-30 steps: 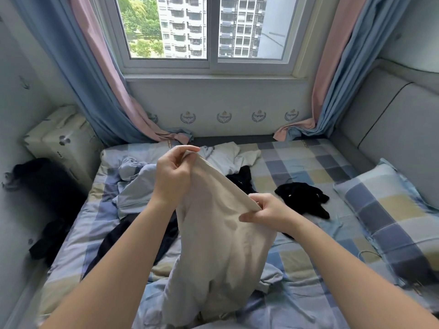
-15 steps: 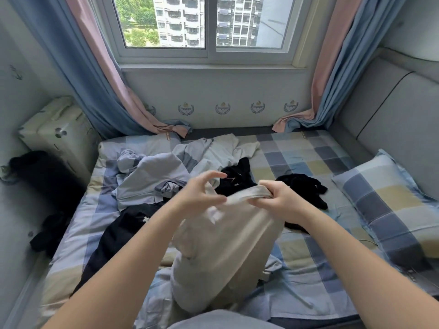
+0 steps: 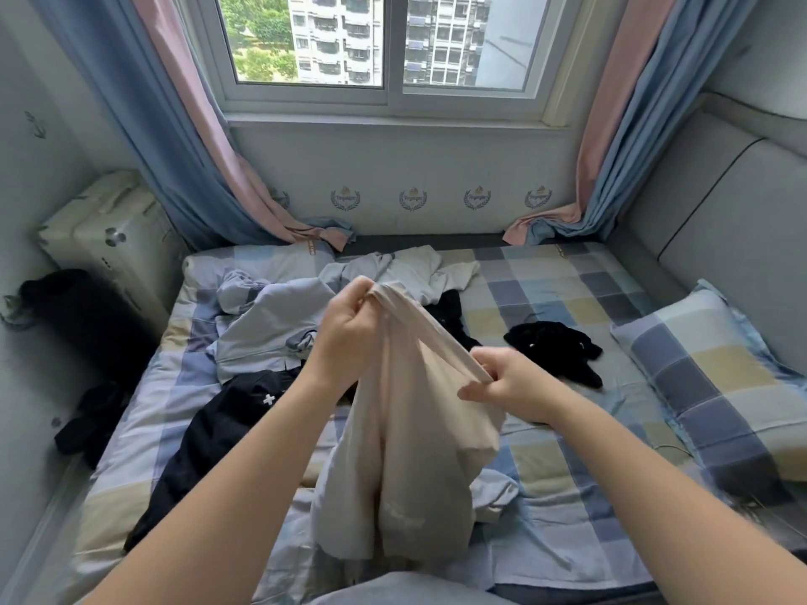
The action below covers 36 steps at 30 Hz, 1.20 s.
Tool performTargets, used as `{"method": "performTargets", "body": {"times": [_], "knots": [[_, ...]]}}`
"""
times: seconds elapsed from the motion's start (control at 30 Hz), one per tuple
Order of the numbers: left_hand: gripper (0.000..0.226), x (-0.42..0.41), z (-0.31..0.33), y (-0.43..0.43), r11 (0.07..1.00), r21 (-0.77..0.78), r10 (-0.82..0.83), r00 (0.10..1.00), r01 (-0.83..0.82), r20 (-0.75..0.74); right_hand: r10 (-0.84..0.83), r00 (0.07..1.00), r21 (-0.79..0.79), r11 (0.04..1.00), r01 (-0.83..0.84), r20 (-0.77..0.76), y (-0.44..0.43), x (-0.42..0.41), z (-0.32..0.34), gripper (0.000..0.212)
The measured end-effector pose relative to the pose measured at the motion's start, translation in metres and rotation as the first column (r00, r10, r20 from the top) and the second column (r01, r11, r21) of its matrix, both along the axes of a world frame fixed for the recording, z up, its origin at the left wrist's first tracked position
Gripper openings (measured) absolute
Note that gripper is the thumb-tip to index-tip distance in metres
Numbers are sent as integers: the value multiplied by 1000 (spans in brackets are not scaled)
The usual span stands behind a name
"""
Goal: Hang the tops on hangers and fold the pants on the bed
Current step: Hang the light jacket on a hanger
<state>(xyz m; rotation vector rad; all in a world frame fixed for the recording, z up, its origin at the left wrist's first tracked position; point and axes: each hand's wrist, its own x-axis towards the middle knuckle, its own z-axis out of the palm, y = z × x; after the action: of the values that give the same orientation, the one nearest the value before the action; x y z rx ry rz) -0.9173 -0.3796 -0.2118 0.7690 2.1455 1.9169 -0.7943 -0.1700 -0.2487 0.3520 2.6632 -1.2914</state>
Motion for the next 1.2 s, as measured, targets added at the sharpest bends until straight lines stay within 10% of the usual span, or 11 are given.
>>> {"method": "performTargets", "body": {"times": [0.2,0.37,0.6,0.77,0.83,0.93,1.2], "knots": [[23,-14,17,-13,972,115,197,978,-204,72,-150,985,11,989,150,83,13,15,-54,19],[13,-35,-7,-16,922,-80,386,912,-378,138,-259,960,-150,958,242,-103,16,11,-34,16],[61,-1,-41,2,919,-360,-106,979,163,175,-202,920,-199,970,140,-337,-2,-9,41,24],[89,23,-56,26,893,-363,-276,961,267,29,-160,887,-261,964,46,-434,-23,-18,84,15],[83,28,-54,31,890,-364,-292,956,276,13,-123,886,-254,967,6,-446,-27,-20,95,14],[13,28,-51,32,895,-377,-259,966,238,-5,-92,890,-182,983,11,-447,-20,-23,103,13],[33,15,-25,14,944,-170,-265,957,282,118,-260,900,-84,965,247,-350,30,-21,80,7]]}}
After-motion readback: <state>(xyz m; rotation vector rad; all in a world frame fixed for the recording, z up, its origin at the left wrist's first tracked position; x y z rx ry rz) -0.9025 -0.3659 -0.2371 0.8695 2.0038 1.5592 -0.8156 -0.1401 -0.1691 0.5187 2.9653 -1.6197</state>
